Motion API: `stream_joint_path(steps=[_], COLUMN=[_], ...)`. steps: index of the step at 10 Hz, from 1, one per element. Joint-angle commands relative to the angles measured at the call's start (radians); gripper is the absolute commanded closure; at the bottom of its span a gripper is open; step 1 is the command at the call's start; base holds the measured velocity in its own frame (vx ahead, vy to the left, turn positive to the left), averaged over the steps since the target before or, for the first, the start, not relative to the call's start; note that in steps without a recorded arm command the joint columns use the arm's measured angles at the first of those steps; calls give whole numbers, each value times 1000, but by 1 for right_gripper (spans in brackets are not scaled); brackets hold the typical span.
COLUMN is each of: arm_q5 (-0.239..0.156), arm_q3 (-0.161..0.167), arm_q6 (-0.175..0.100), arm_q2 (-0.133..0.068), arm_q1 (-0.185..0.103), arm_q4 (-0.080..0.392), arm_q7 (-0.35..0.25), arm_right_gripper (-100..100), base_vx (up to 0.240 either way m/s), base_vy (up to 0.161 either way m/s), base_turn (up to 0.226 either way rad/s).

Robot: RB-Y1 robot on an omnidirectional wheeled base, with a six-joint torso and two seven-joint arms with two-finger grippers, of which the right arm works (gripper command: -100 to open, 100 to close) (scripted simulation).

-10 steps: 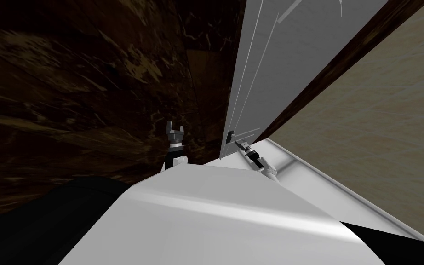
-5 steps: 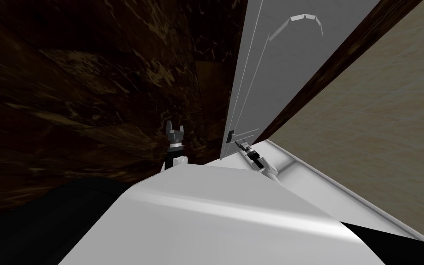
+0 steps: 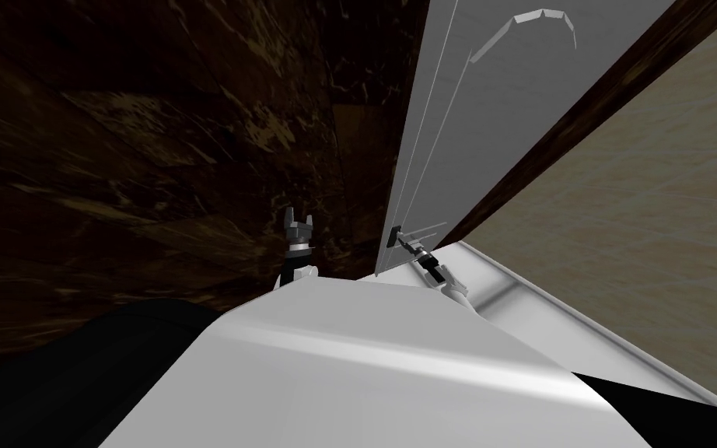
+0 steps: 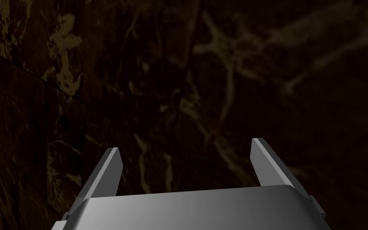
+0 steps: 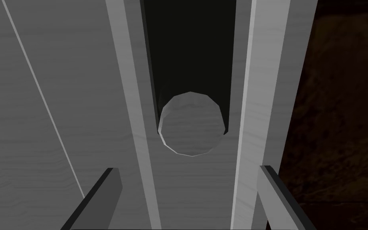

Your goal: Pull the door open

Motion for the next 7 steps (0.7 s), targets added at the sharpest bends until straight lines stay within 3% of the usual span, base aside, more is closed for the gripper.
stream_joint_path(steps=[1, 2, 3, 7], arm_q5=[-1, -1, -1, -1], arm_q3=[-2, -1, -1, -1], arm_q6=[3, 2, 2, 2], arm_q2=[1, 1, 1, 1], arm_q1=[-3, -2, -2, -2], arm_q4=[4, 3, 3, 3], arm_q7=[3, 2, 2, 2], arm_right_gripper=[-100, -100, 100, 100], base_vx=[53, -39, -63, -7], base_vy=[23, -36, -40, -4], base_turn=[9, 12, 7, 0])
